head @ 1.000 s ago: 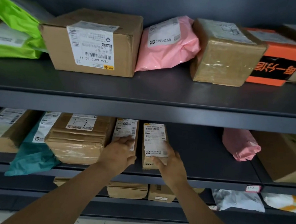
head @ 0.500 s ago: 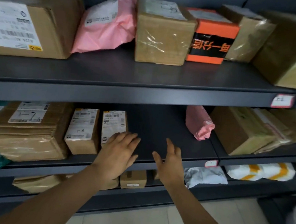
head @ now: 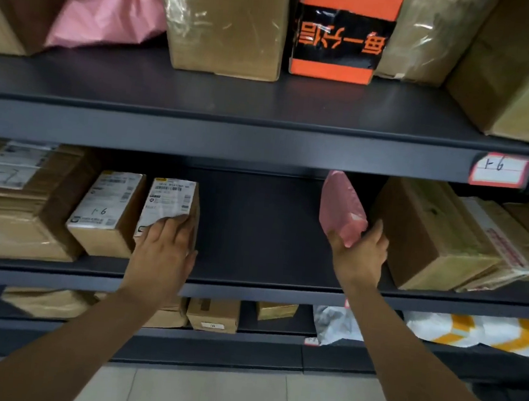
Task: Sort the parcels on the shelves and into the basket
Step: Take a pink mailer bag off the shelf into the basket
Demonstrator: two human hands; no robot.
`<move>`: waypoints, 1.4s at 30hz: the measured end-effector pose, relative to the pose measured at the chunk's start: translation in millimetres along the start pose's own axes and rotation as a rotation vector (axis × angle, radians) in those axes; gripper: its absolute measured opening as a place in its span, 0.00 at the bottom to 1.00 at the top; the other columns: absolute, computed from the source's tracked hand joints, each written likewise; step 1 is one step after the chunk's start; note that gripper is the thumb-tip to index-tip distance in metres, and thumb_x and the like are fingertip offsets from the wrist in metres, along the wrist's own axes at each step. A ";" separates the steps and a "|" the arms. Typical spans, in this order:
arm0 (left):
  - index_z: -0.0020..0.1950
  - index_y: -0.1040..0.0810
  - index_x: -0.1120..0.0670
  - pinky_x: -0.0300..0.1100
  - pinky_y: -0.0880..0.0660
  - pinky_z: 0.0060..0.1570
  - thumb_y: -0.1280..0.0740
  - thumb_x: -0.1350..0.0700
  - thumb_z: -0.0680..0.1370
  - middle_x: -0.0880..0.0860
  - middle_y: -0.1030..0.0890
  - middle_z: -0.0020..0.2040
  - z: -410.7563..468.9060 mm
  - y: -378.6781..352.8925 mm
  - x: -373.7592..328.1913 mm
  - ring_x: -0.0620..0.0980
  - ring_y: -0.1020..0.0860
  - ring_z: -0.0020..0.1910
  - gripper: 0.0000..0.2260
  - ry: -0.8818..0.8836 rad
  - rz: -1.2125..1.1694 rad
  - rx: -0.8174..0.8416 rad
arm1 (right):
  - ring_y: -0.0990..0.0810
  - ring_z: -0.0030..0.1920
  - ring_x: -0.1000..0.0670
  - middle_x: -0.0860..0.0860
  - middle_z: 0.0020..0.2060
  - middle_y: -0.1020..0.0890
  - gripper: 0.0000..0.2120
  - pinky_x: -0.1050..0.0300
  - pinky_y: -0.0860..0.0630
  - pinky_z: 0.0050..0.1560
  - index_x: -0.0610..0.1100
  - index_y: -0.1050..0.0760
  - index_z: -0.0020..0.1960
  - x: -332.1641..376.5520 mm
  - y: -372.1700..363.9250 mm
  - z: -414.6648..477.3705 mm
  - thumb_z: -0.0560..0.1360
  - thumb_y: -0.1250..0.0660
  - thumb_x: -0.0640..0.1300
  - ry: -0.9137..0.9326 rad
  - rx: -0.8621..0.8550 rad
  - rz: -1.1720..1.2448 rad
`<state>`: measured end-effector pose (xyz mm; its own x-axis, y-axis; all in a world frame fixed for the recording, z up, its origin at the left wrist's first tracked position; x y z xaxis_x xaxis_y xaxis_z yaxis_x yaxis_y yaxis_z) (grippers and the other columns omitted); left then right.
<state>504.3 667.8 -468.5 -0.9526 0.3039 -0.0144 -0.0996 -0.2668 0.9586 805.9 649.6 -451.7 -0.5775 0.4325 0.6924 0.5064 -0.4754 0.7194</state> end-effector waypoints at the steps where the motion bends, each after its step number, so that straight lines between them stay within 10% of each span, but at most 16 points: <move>1: 0.64 0.26 0.63 0.57 0.28 0.59 0.25 0.56 0.69 0.61 0.24 0.60 -1.0 -0.7 1.4 0.62 0.25 0.57 0.26 0.002 0.003 -0.004 | 0.37 0.69 0.36 0.39 0.70 0.38 0.43 0.41 0.34 0.64 0.40 0.50 0.76 1.2 -2.3 8.1 0.73 0.31 0.55 -0.024 0.022 0.025; 8: 0.66 0.27 0.64 0.55 0.29 0.61 0.23 0.56 0.67 0.61 0.23 0.62 -6.0 3.3 2.4 0.61 0.25 0.60 0.29 -0.016 0.005 0.009 | 0.24 0.51 0.36 0.38 0.53 0.24 0.13 0.49 0.27 0.44 0.36 0.27 0.55 4.7 -9.5 10.5 0.73 0.33 0.40 0.108 -0.070 -0.010; 15: 0.63 0.25 0.65 0.60 0.29 0.60 0.21 0.56 0.64 0.62 0.23 0.62 -14.4 7.4 -5.4 0.61 0.24 0.62 0.31 -0.033 0.011 0.040 | 0.27 0.59 0.43 0.46 0.59 0.24 0.26 0.50 0.29 0.54 0.44 0.25 0.62 10.3 -55.1 -68.5 0.68 0.26 0.54 0.649 0.316 -0.340; 25: 0.62 0.24 0.64 0.58 0.29 0.59 0.21 0.58 0.63 0.61 0.22 0.61 -15.4 12.7 -4.9 0.59 0.23 0.61 0.30 -0.056 -0.018 -0.014 | 0.40 0.72 0.41 0.45 0.74 0.43 0.39 0.44 0.34 0.66 0.48 0.53 0.77 2.8 -55.6 -19.0 0.76 0.34 0.54 0.250 0.409 -0.188; 33: 0.63 0.23 0.60 0.44 0.32 0.64 0.28 0.59 0.70 0.56 0.22 0.62 -40.5 11.1 -28.0 0.53 0.25 0.61 0.22 -0.198 -0.155 -0.121 | 0.24 0.57 0.43 0.44 0.59 0.25 0.33 0.47 0.22 0.52 0.44 0.35 0.68 -5.6 -80.3 -29.0 0.67 0.25 0.50 0.034 0.425 -0.063; 37: 0.65 0.25 0.55 0.40 0.28 0.58 0.27 0.55 0.72 0.52 0.22 0.62 -46.4 12.1 -39.5 0.49 0.22 0.59 0.22 -0.155 -0.235 0.143 | 0.21 0.53 0.43 0.43 0.54 0.20 0.20 0.54 0.25 0.46 0.39 0.25 0.58 -6.4 -75.8 -39.2 0.70 0.27 0.46 -0.108 0.450 0.109; 42: 0.68 0.29 0.49 0.42 0.30 0.58 0.38 0.32 0.72 0.48 0.23 0.64 -42.0 11.6 -61.0 0.48 0.24 0.61 0.30 0.439 -0.863 0.827 | 0.19 0.50 0.45 0.45 0.48 0.18 0.13 0.44 0.22 0.53 0.42 0.24 0.51 -16.4 -46.0 -76.1 0.69 0.26 0.37 -0.211 0.612 0.390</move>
<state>549.2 607.7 -468.5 -0.6985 -0.2762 -0.6602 -0.6748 0.5614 0.4791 743.3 606.1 -500.4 -0.1794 0.4870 0.8548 0.9499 -0.1403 0.2793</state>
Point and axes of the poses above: each hand's wrist, its own z-axis towards the middle knuckle, its own y-axis out of the back of the hand, x = y × z, the point moved 2 cm from there along z, towards the middle knuckle
